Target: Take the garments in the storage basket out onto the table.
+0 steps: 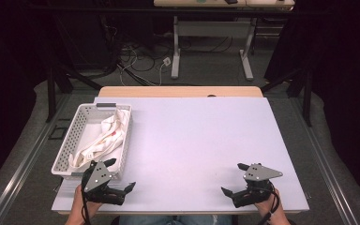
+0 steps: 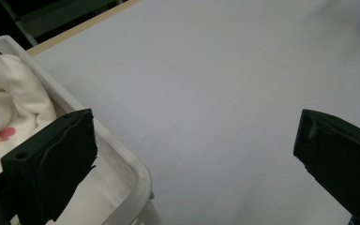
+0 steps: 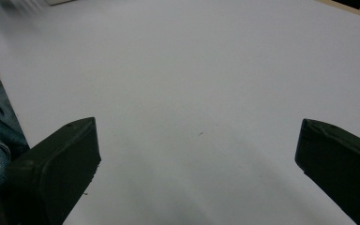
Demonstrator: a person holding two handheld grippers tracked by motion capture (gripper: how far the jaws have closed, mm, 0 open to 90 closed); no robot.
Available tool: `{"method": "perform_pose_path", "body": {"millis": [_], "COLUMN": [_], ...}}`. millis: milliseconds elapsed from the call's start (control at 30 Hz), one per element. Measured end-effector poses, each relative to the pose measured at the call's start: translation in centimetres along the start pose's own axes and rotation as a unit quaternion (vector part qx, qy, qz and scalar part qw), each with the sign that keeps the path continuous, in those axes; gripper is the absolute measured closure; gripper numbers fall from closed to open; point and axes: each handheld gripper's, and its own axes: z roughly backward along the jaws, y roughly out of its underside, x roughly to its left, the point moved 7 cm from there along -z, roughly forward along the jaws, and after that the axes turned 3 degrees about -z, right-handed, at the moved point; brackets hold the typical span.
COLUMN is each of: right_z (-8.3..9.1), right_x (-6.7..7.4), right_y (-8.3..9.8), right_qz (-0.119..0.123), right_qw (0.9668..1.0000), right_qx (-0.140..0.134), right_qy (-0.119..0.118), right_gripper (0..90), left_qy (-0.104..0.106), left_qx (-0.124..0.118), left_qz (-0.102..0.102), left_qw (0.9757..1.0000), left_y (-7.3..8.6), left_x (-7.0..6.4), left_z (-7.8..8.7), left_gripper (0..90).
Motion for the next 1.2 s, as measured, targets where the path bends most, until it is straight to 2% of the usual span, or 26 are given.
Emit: {"method": "perform_pose_path", "body": {"millis": [267, 333, 400, 600, 833, 900, 967, 1033, 1200], "right_z": [-0.1, -0.1, -0.1, -0.2, -0.2, -0.2, -0.3, -0.3, -0.3], "right_x": [0.0, 0.0, 0.0, 0.0, 0.0, 0.0, 0.1, 0.0, 0.0], "right_y": [0.0, 0.0, 0.0, 0.1, 0.1, 0.1, 0.2, 0.2, 0.2], "right_qz": [0.008, 0.003, 0.006, 0.005, 0.005, 0.007, 0.006, 0.008, 0.01], "right_qw": [1.0, 1.0, 1.0, 1.0, 1.0, 0.9999, 0.9999, 0.9999, 0.9999], "right_qx": [0.0, 0.0, -0.001, 0.001, 0.005, 0.008, 0.008, 0.009, 0.009], "right_qy": [0.0, -0.001, -0.001, -0.001, -0.002, -0.002, 0.0, 0.002, 0.001], "right_gripper": [0.0, 0.0, 0.0, 0.0, 0.0, 0.0, 0.0, 0.0, 0.0], "left_qy": [0.007, 0.011, 0.004, -0.002, -0.013, -0.018, -0.013, -0.012, -0.017], "left_qx": [-0.001, 0.004, 0.011, 0.022, 0.021, 0.022, 0.022, 0.022, 0.026], "left_qz": [-0.003, -0.001, -0.01, -0.006, -0.01, -0.008, 0.007, 0.014, 0.016], "left_qw": [1.0, 0.9999, 0.9999, 0.9997, 0.9996, 0.9996, 0.9996, 0.9996, 0.9994], "left_y": [-0.2, -0.2, -0.3, -0.6, -1.2, -1.4, -1.6, -1.7, -2.3], "left_x": [0.0, -0.1, 0.2, 0.8, 1.7, 2.1, 2.4, 2.6, 3.1], "left_z": [-0.2, -0.3, -0.3, -0.1, 0.3, 0.3, 0.3, 0.2, 0.1], "left_gripper": [0.0, 0.0, 0.0, 0.0, 0.0, 0.0, 0.0, 0.0, 0.0]}}
